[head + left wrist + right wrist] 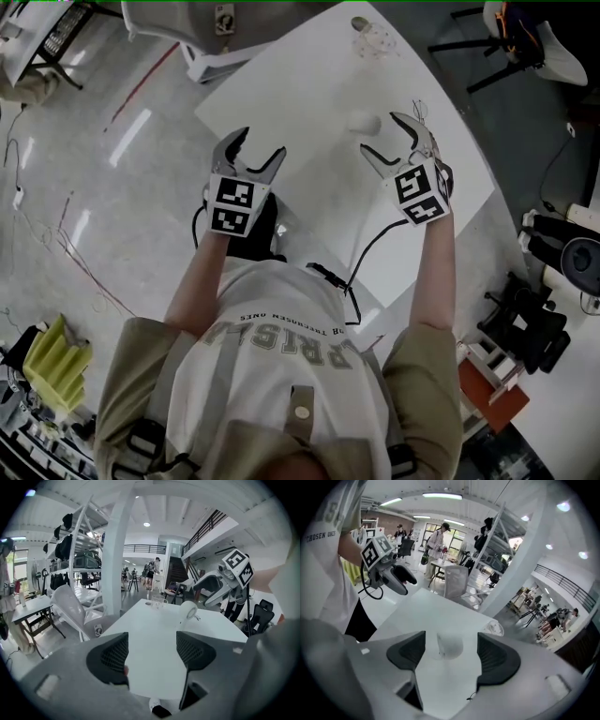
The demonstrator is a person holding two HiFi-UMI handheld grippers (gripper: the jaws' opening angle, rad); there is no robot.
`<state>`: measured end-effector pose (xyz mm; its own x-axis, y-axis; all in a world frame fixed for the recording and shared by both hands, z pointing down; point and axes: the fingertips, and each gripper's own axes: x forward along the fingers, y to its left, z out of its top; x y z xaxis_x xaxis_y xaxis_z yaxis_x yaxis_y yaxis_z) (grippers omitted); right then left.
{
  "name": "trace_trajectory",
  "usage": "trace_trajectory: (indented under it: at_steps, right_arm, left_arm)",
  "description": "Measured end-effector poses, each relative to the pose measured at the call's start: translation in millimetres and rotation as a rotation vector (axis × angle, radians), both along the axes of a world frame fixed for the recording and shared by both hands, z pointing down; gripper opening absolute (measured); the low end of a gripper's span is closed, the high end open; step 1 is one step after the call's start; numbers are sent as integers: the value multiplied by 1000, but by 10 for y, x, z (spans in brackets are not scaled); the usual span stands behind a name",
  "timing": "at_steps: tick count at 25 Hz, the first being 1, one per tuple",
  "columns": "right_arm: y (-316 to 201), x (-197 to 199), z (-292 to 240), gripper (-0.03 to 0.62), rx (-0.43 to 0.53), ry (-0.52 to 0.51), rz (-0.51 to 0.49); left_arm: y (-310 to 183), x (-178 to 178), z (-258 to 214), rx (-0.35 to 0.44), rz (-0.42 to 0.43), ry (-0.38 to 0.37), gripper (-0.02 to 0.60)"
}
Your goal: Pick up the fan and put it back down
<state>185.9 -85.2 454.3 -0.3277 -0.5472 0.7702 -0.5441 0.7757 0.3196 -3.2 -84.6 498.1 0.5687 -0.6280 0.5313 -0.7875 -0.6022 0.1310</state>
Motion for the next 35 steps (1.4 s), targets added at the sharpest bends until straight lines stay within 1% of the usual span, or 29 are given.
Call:
trace_trajectory:
  at_steps: [3,6,9,12,14,16,18,20,22,23,27,31,35]
  right_arm:
    - [102,82,-297,341,141,-93,95]
    - [268,199,-580,341,275,-196,217]
    - [521,265,-784,341,359,-305,328]
    - [748,355,-930,339,461,-376,452]
    - [921,393,-1006,339,518,-425,539]
    - [1122,420,-1036,326,559,-467,622]
    - [1317,435,-1032,298,585,-504,697]
    - [1485,429,-1018,251,604,-518,747]
    - [1640,420,-1017,207,621,-509,775]
    - [1720,420,-1020,165,629,-505,788]
    - [2024,437,-1012,77,645,-502,843]
    - [2204,444,-977,53,644,-504,873]
    - [2301,396,-992,9,660,-476,866]
  left_arm:
    - [11,-16,-175,37,-7,19,333]
    - [39,-40,-371,82,-11,39,333]
    - [110,-81,-588,124,-13,60,333]
    - [188,-82,-817,175,4,95,333]
    - [287,-72,-918,190,27,117,308]
    - [398,-79,-981,203,35,123,285]
    - [506,-90,-1013,216,38,116,265]
    - [601,-100,-1048,236,38,115,241]
    - [697,-106,-1090,258,41,120,203]
    - [750,-109,-1106,265,45,122,178]
    - [947,-163,-1147,291,46,122,123]
    - [1052,-254,-1158,313,11,108,79]
    - [1127,-329,-1193,345,-21,103,31]
